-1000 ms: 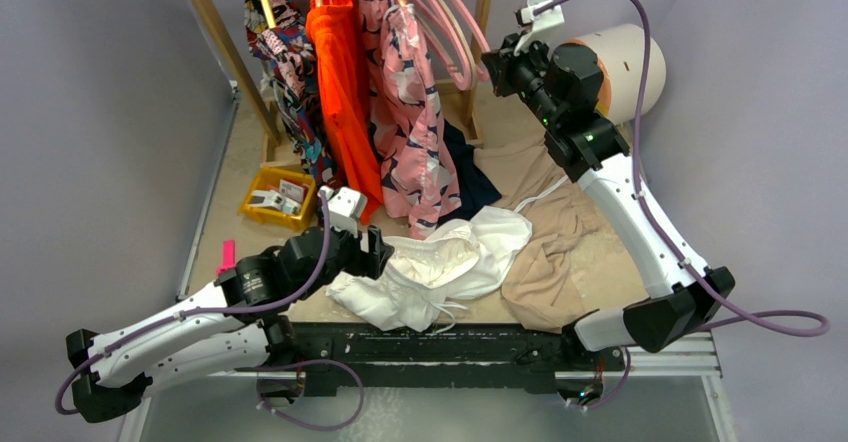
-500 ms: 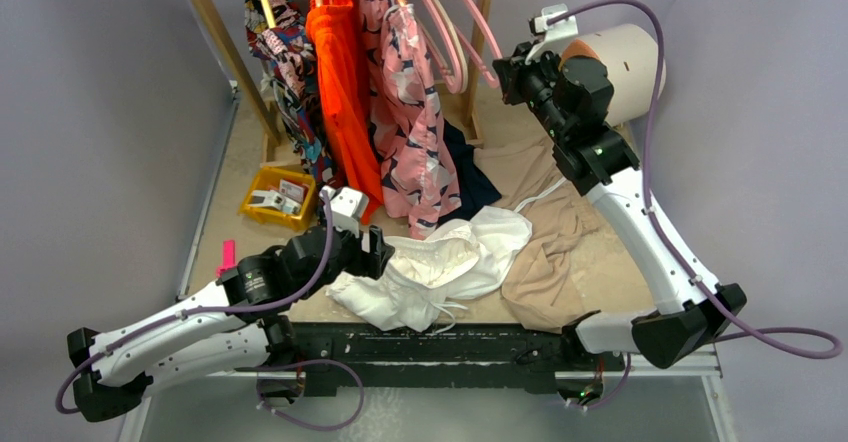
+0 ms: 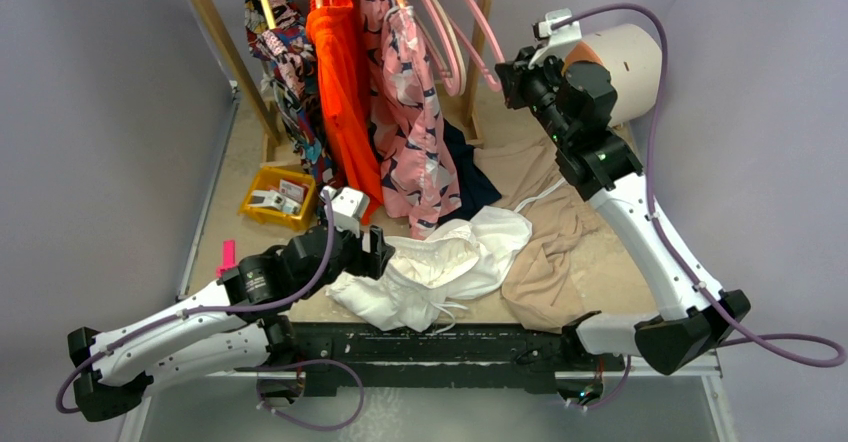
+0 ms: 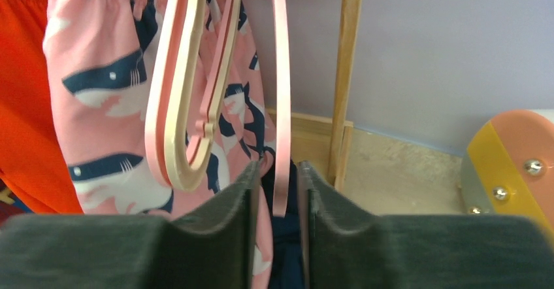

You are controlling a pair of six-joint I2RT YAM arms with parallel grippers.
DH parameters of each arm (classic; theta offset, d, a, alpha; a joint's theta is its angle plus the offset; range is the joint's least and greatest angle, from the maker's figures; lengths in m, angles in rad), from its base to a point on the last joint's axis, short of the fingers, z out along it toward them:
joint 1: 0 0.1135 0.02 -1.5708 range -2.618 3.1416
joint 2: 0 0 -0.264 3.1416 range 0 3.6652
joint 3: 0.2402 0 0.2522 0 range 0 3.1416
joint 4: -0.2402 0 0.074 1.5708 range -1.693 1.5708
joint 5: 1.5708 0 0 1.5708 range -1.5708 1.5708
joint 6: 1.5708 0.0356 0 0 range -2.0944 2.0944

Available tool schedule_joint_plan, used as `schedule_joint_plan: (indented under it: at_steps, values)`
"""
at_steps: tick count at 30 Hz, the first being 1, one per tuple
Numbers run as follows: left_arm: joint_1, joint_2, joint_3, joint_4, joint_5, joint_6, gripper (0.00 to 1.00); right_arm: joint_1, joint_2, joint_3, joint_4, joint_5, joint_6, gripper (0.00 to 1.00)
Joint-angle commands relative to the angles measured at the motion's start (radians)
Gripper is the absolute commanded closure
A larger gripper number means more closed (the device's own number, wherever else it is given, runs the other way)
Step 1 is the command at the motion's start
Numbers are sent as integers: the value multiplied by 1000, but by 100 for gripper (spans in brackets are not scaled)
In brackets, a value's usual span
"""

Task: Place the shorts on the hanger
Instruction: Pick up the hanger from the clothesline.

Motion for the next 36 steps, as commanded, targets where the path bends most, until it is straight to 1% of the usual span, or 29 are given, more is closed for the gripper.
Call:
schedule_joint_plan:
  at_steps: [1, 3, 6, 10, 17, 25, 32, 36]
  values:
    - [3, 1, 5, 43, 15, 26, 28, -4, -23, 84, -57, -33, 1, 61]
    - [3, 3, 5, 44, 18, 26, 28, -4, -19, 115, -70, -53, 2, 54]
    - [3, 1, 5, 44, 21, 26, 28, -5, 0, 177, -88, -90, 1, 47]
    - [4, -7, 3, 45, 21, 25, 28, -4, 44, 262, -92, -111, 2, 42]
    - [4, -12, 2, 44, 21, 26, 28, -5, 149, 372, -73, -72, -20, 39]
    - [3, -18, 2, 45, 24, 26, 28, -6, 275, 493, -103, -27, -49, 38]
    - [3, -19, 1, 48, 35, 28, 28, -5, 304, 487, -110, 33, -92, 39]
    - [4, -16, 2, 51, 38, 31, 28, -6, 299, 462, -111, 12, -96, 43]
